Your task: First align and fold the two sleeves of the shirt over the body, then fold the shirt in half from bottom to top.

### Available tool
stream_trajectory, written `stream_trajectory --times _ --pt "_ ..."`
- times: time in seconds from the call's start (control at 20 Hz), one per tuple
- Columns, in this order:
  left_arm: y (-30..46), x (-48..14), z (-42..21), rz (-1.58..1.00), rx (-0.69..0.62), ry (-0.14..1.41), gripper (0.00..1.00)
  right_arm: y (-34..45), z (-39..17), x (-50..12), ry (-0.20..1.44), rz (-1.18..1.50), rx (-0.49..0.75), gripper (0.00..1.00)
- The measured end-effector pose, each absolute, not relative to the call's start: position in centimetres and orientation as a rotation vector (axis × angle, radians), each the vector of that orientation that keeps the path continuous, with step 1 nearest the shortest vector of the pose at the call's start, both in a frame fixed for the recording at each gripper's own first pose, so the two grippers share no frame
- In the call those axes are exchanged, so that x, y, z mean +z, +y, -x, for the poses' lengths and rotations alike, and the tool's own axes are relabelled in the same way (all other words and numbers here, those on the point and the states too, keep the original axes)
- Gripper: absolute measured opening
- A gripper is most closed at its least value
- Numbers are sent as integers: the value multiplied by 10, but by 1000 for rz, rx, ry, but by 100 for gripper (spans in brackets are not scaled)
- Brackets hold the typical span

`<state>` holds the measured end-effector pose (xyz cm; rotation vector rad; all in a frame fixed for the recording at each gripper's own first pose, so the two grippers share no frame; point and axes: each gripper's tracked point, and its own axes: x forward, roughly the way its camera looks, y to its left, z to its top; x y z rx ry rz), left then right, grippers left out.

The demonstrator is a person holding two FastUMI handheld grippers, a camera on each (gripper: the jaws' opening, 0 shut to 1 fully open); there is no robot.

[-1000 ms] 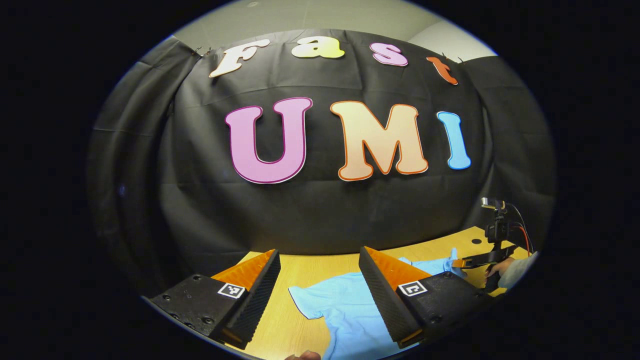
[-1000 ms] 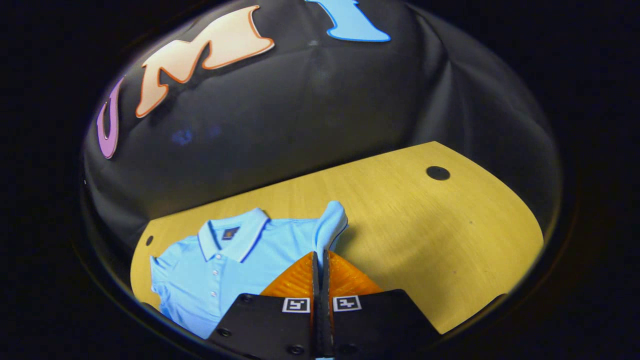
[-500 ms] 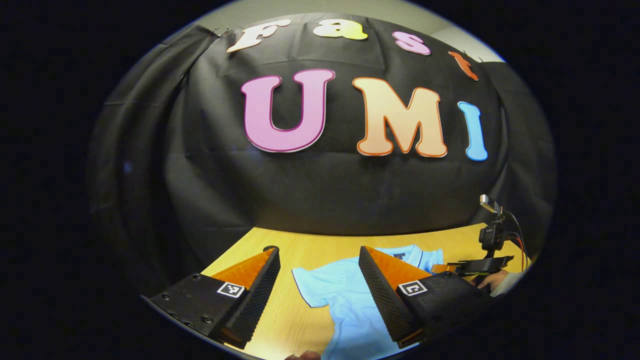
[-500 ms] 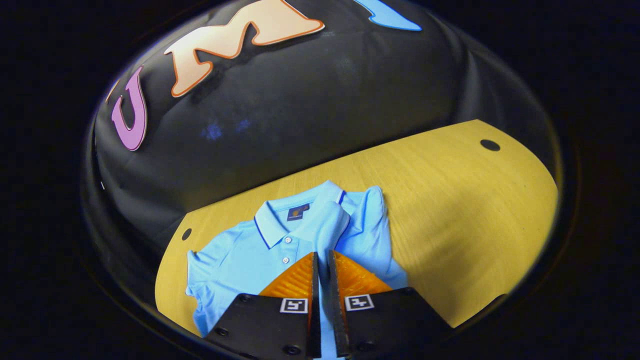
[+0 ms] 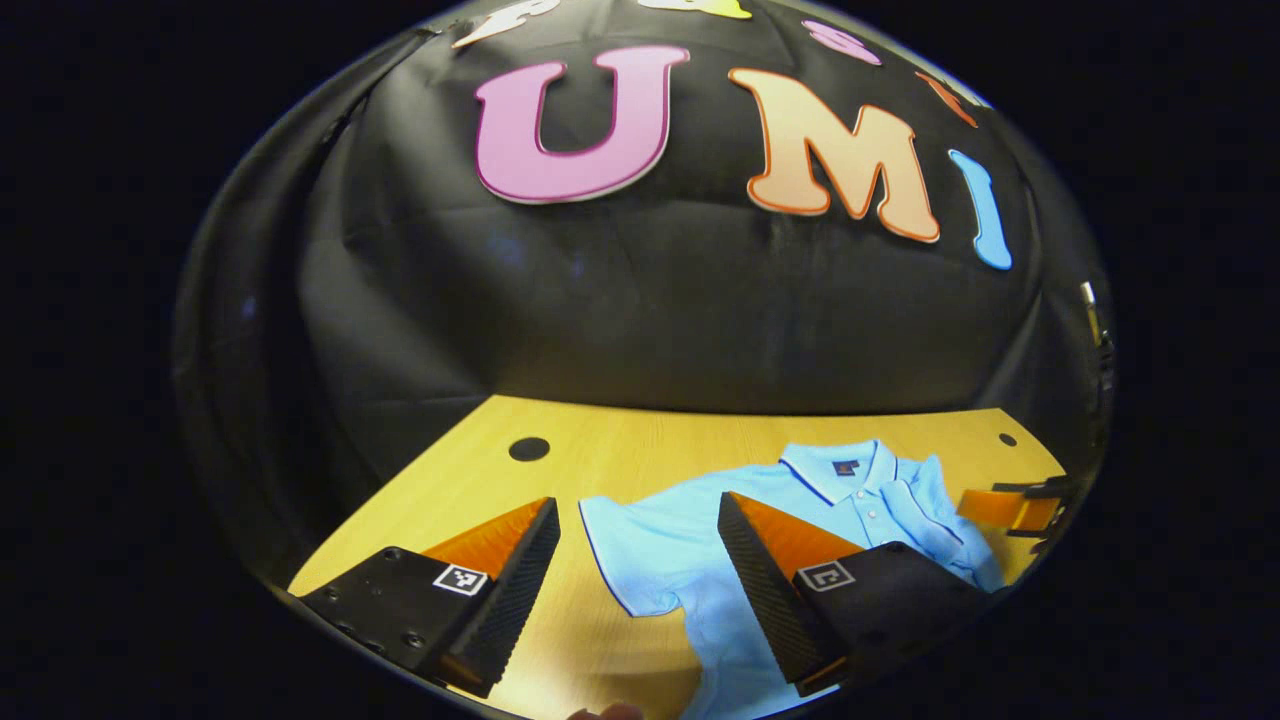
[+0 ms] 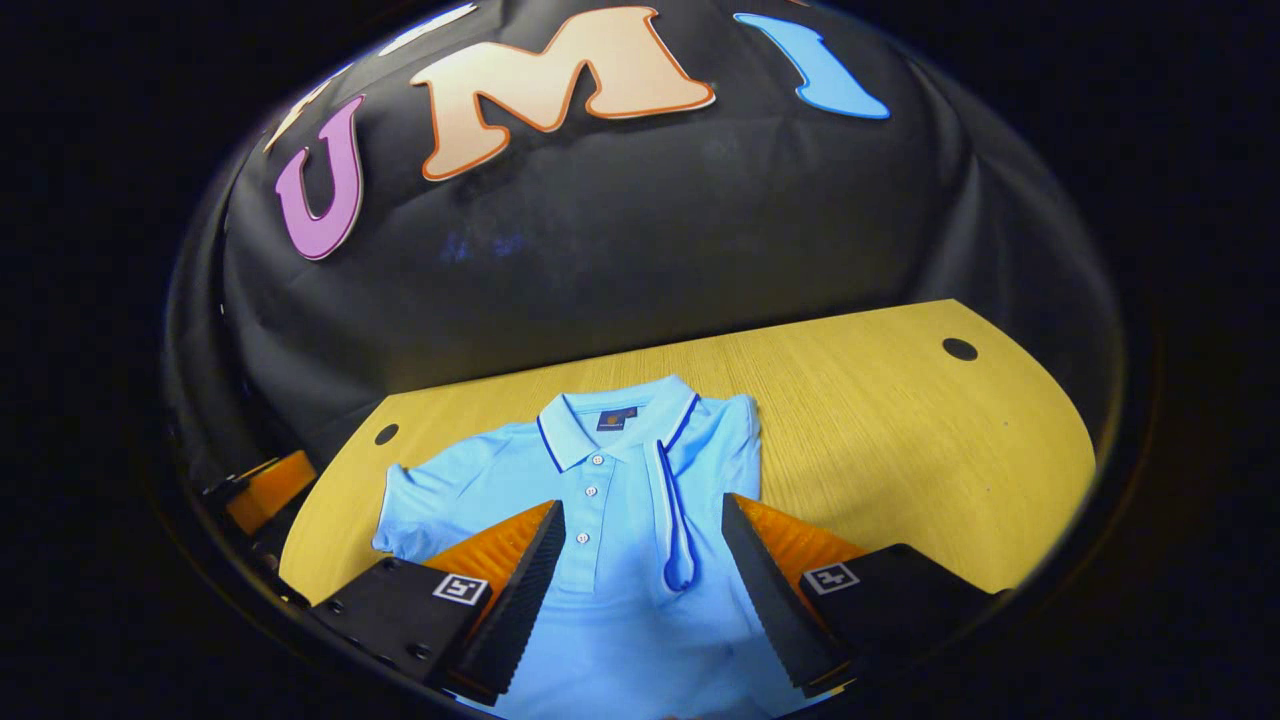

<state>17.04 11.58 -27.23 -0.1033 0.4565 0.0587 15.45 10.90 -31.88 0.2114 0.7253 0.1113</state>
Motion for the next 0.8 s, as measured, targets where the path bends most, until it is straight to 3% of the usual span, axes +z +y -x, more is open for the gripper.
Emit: stream_trajectory --times 0.1,0.25,0.3,0.4,0.45,0.55,0.7,0.75,0.8 --pt "112 -303 -181 120 51 522 96 95 -140 -314 726 -194 100 98" --pt "114 -344 -196 162 84 605 96 67 -110 -315 747 -145 68 98" --pt "118 -355 -197 166 100 628 96 58 -100 -315 759 -141 57 94" --pt "126 -374 -200 156 128 673 96 47 -80 -317 784 -157 31 98" --pt "127 -380 -198 159 139 699 94 45 -72 -318 795 -167 25 94" --pt "130 -386 -193 140 147 733 97 41 -57 -318 806 -168 25 98" --pt "127 -386 -196 134 145 732 96 39 -45 -315 812 -146 40 94" --pt "124 -384 -197 148 144 731 96 39 -44 -312 812 -148 45 98" --pt "122 -387 -197 155 145 732 92 38 -42 -311 808 -151 45 94"
